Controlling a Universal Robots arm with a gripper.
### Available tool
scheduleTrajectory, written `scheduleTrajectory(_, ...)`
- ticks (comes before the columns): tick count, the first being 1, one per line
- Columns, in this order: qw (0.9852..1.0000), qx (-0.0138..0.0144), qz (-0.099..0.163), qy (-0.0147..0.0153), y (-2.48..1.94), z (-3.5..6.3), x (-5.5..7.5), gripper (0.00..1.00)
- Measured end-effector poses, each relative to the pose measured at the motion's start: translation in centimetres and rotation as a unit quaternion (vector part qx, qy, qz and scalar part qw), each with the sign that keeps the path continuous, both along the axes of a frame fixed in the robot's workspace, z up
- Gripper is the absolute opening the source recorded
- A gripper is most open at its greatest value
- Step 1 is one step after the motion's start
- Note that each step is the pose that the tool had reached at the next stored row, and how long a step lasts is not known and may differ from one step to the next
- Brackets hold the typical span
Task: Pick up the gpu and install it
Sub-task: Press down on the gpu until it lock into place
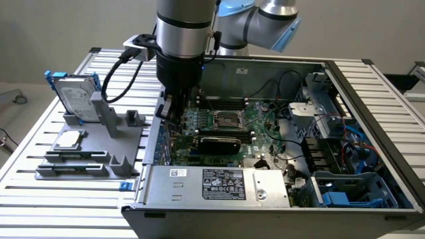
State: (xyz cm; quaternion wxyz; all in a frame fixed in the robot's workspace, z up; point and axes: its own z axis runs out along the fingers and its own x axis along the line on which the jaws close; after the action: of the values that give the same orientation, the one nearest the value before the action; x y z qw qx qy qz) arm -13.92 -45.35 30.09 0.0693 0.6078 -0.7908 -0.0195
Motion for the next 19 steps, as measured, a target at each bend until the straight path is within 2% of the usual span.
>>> scheduleTrajectory(4,1.0,0.0,0.0,0.0014,0.18,0.0,0.01,0.11)
scheduleTrajectory(12,1.0,0.0001,0.0,0.0061,0.4,-0.01,0.0,0.11)
scheduleTrajectory(19,0.9999,0.0,0.0,0.0122,0.4,0.01,-0.01,0.11)
